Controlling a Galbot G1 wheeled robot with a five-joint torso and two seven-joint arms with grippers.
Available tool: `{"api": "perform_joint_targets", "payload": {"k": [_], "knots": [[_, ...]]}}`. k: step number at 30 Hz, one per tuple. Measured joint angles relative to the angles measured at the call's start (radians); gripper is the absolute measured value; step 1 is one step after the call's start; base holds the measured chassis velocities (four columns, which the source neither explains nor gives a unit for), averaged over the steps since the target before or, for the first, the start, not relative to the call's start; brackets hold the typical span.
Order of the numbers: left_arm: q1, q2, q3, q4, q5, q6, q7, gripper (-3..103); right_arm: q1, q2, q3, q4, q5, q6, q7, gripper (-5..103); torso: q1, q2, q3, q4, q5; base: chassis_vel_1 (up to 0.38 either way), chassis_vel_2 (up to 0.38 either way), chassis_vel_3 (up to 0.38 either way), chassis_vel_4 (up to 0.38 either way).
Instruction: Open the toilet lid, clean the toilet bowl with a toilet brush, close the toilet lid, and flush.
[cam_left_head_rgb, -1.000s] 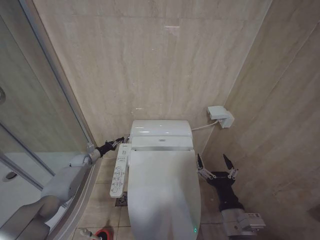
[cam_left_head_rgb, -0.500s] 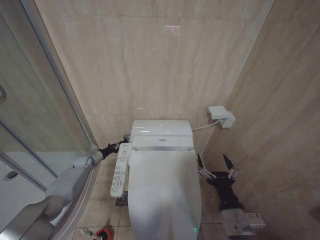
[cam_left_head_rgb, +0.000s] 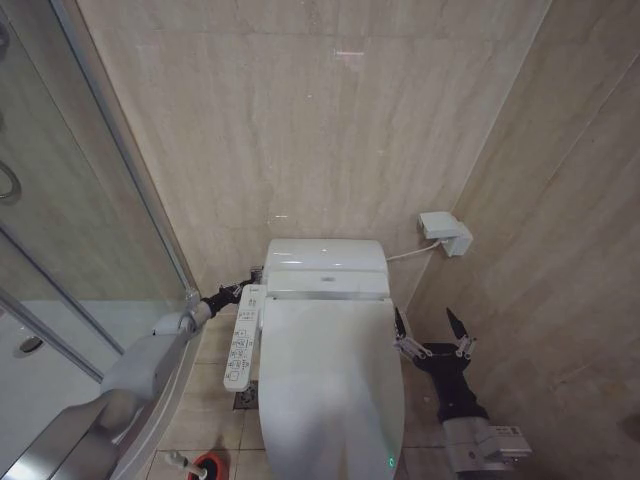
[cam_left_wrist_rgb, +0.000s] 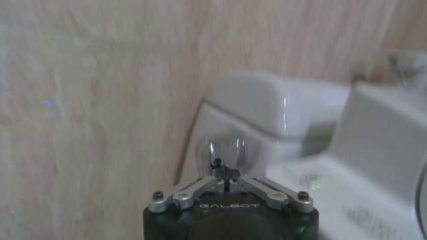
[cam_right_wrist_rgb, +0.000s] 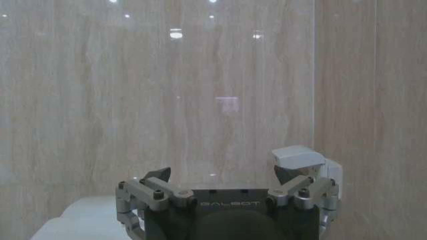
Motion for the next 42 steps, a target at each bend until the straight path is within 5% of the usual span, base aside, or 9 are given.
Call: {"api": "perform_joint_targets", "payload": {"k": [8, 12, 18, 19, 26, 33, 34, 40, 42], "knots": [[0.194, 0.106, -0.133, -0.408, -0.043, -0.046, -0.32, 0, 0.0, 0.0, 0.0, 0.0, 0.0, 0.0, 0.0, 100, 0.0, 0.0, 0.0, 0.0002, 0.0003, -0.006, -0.001, 0.001, -0.007], [0.244, 0.134, -0.164, -0.588, 0.011, -0.056, -0.626, 0, 0.0, 0.0, 0.0, 0.0, 0.0, 0.0, 0.0, 100, 0.0, 0.0, 0.0, 0.0004, 0.0004, 0.0, 0.0, 0.0, 0.0], [0.334, 0.185, -0.202, -0.945, 0.059, 0.181, -1.01, 0, 0.0, 0.0, 0.0, 0.0, 0.0, 0.0, 0.0, 100, 0.0, 0.0, 0.0, -0.0001, 0.0005, 0.0, 0.0, 0.0, 0.0], [0.367, 0.202, -0.222, -1.019, 0.059, 0.232, -1.051, 20, 0.0, 0.0, 0.0, 0.0, 0.0, 0.0, 0.0, 100, 0.0, 0.0, 0.0, 0.0001, 0.0007, 0.0, 0.0, 0.0, 0.0], [0.616, 0.25, -0.412, -1.314, 0.091, 0.341, -1.084, 47, 0.0, 0.0, 0.0, 0.0, 0.0, 0.0, 0.0, 100, 0.0, 0.0, 0.0, 0.0006, 0.0006, 0.0, 0.0, 0.0, 0.0], [0.99, 0.184, -0.674, -1.487, 0.196, 0.347, -1.028, 47, 0.0, 0.0, 0.0, 0.0, 0.0, 0.0, 0.0, 100, 0.0, 0.0, 0.0, 0.0011, 0.0004, 0.0, 0.0, 0.0, 0.0], [1.048, 0.156, -0.711, -1.518, 0.221, 0.339, -1.02, 74, 0.0, 0.0, 0.0, 0.0, 0.0, 0.0, 0.0, 100, -0.001, 0.0, 0.0, 0.0012, 0.0005, 0.0, 0.0, 0.0, 0.0], [1.197, 0.058, -0.766, -1.612, 0.256, 0.312, -0.999, 74, 0.0, 0.0, 0.0, 0.0, 0.0, 0.0, 0.0, 100, 0.0, 0.0, 0.0, 0.0003, 0.0007, 0.0, 0.0, 0.0, 0.0], [1.256, 0.008, -0.774, -1.651, 0.265, 0.308, -0.953, 98, 0.0, 0.0, 0.0, 0.0, 0.0, 0.0, 0.0, 100, 0.0, 0.0, 0.0, 0.0003, 0.0006, 0.0, 0.0, 0.0, 0.0]]}}
